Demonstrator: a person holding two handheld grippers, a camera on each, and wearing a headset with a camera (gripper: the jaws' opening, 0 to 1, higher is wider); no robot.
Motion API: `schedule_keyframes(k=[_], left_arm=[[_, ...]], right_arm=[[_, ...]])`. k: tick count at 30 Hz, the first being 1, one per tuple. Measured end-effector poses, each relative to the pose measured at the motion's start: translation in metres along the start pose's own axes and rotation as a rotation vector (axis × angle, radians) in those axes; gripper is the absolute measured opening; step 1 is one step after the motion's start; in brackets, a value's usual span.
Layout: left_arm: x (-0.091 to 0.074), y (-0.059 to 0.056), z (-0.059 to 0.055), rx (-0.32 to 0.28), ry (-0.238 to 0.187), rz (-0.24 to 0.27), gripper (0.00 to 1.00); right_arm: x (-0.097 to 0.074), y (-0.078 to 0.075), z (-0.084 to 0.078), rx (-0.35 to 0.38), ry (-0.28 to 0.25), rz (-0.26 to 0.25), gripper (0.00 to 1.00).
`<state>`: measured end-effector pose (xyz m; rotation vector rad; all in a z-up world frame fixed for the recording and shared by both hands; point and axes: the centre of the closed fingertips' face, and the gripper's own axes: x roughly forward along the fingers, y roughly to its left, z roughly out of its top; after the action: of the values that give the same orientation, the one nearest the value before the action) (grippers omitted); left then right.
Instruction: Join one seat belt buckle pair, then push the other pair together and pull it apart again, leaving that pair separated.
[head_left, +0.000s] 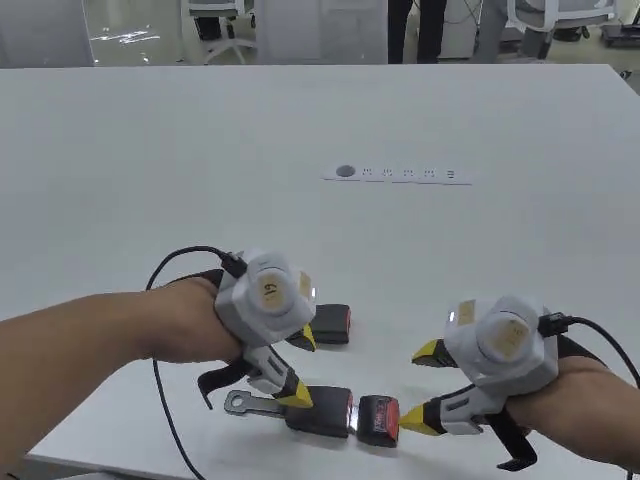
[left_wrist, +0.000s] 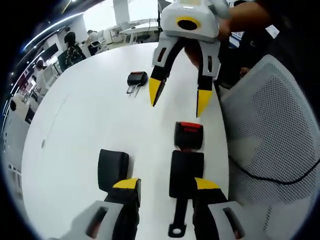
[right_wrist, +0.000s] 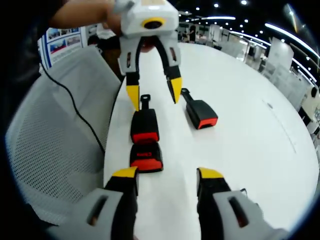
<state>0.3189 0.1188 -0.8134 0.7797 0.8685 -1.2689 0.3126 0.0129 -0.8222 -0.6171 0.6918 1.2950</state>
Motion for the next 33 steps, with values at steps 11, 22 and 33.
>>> schedule_keyframes(k=[11, 22, 33], left_arm=[[-0.001, 0.059, -0.009, -0.025, -0.006, 0.109, 0.42], [0.013, 0.084, -0.011, -0.008, 0.026, 0.104, 0.44], [0.028, 0.087, -0.021, 0.003, 0.056, 0.068, 0.47]], right_arm=[[-0.017, -0.045, -0.025, -0.043, 0.044, -0.054, 0.44], [-0.033, -0.084, -0.049, -0.053, 0.083, -0.062, 0.41], [-0.051, -0.123, -0.083, -0.078, 0.137, -0.096, 0.39]])
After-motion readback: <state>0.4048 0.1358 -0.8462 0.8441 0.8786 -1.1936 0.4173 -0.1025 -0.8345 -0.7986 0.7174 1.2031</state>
